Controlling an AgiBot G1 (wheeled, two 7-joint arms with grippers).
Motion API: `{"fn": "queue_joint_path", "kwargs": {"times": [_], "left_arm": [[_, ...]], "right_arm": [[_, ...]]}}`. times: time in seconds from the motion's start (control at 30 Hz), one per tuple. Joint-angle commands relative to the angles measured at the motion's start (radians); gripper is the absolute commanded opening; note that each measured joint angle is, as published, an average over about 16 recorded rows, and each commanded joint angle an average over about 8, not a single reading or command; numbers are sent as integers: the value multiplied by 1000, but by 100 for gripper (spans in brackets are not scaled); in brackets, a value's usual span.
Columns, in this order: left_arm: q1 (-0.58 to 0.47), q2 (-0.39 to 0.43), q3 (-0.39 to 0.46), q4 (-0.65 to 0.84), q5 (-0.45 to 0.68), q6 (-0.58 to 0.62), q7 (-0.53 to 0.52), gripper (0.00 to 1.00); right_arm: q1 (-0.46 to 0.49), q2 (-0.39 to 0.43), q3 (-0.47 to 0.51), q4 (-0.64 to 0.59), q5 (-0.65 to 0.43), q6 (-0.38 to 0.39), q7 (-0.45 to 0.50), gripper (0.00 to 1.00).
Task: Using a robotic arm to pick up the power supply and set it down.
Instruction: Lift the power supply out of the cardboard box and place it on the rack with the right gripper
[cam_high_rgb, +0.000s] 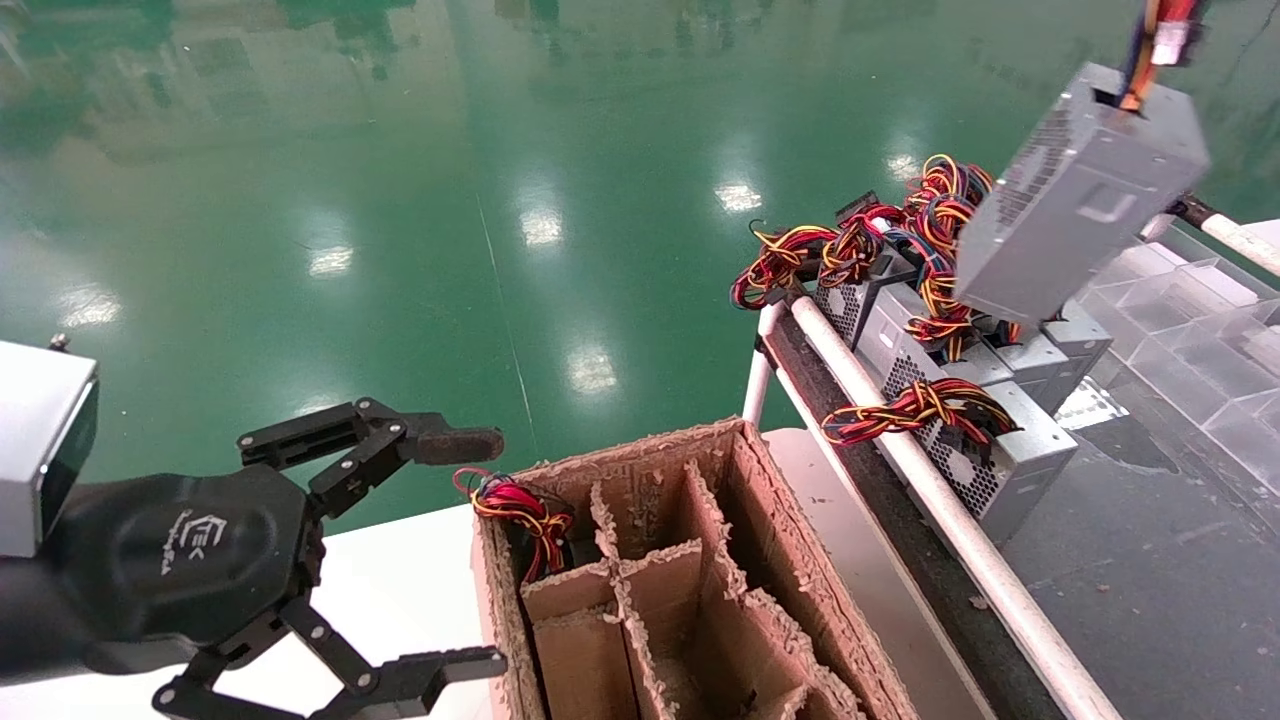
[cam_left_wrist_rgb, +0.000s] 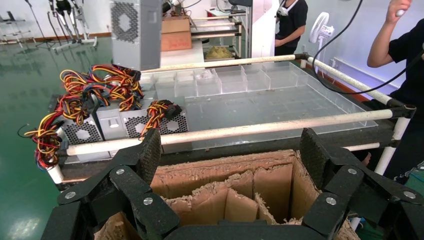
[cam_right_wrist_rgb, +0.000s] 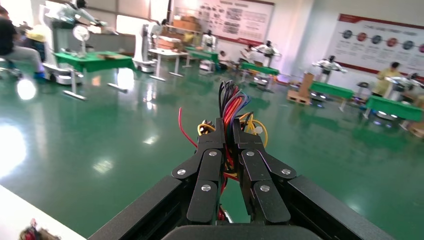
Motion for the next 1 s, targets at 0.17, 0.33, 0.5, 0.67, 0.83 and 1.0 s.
{"fn": "queue_joint_path", "kwargs": {"times": [0.17, 0.33, 0.5, 0.67, 0.83, 1.0], "left_arm": [[0, 0, 0, 0, 0, 0, 0, 100], [0, 0, 0, 0, 0, 0, 0, 100], [0, 0, 1, 0, 0, 0, 0, 100], [0, 0, 1, 0, -1, 0, 0, 100], [0, 0, 1, 0, -1, 0, 1, 100], [0, -1, 1, 0, -1, -1, 1, 100]], "right_arm": [[-27, 80, 20, -34, 13, -26, -9, 0], [-83, 146, 40, -56, 39, -47, -18, 0], [-153, 202, 58, -77, 66, -62, -33, 0], [-229, 247, 70, -99, 92, -75, -52, 0], [-315, 271, 75, -111, 118, -92, -73, 0], [-412, 269, 77, -121, 149, -102, -93, 0]]}}
